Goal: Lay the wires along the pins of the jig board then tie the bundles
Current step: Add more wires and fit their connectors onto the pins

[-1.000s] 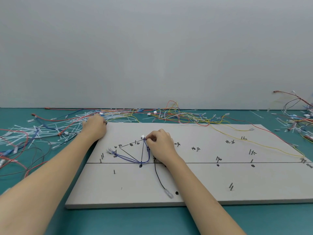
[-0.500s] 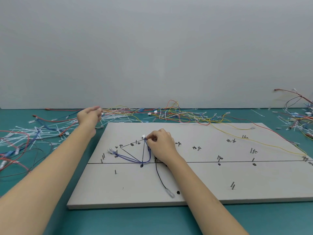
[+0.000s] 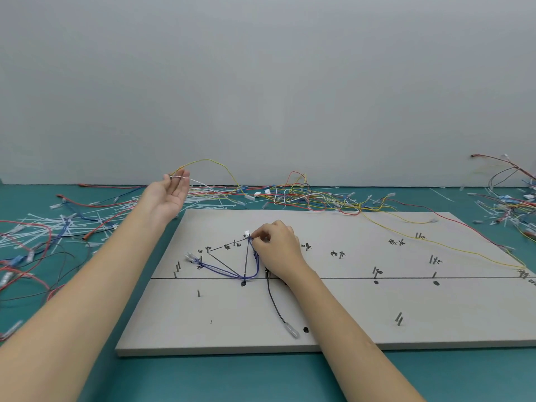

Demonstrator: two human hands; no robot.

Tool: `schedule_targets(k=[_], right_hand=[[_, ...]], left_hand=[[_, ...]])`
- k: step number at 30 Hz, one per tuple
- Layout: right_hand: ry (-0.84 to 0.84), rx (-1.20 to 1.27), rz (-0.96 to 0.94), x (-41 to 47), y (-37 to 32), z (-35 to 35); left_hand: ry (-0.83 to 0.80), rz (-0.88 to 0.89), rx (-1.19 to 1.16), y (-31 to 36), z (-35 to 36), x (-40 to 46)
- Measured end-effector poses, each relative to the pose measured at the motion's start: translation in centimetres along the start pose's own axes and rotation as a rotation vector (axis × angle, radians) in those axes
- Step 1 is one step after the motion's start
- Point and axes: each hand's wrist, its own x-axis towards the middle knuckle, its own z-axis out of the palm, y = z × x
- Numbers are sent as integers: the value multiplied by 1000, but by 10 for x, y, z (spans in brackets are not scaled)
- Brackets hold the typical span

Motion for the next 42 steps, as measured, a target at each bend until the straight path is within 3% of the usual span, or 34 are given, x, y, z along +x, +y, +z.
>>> schedule_targets(k=[4, 10, 19, 26, 33, 39, 42], right_hand=[[-1, 1, -3, 0, 0, 0], [-2, -2, -4, 0, 0, 0], [5, -6, -10, 0, 1, 0], [0, -4, -10, 1, 2, 0], [22, 39, -8, 2, 2, 1], [233, 468, -45, 0, -2, -8], [245, 729, 47, 2, -4, -19]], left_hand=[[21, -26, -140, 0, 1, -3], [23, -49, -142, -4, 4, -12], [-173, -193, -328, 7, 35, -42], [-299, -335, 254, -1, 49, -74], [-363, -159, 830, -39, 58, -108], [-413, -173, 992, -51, 47, -115], [-399, -182, 1005, -52, 35, -112]])
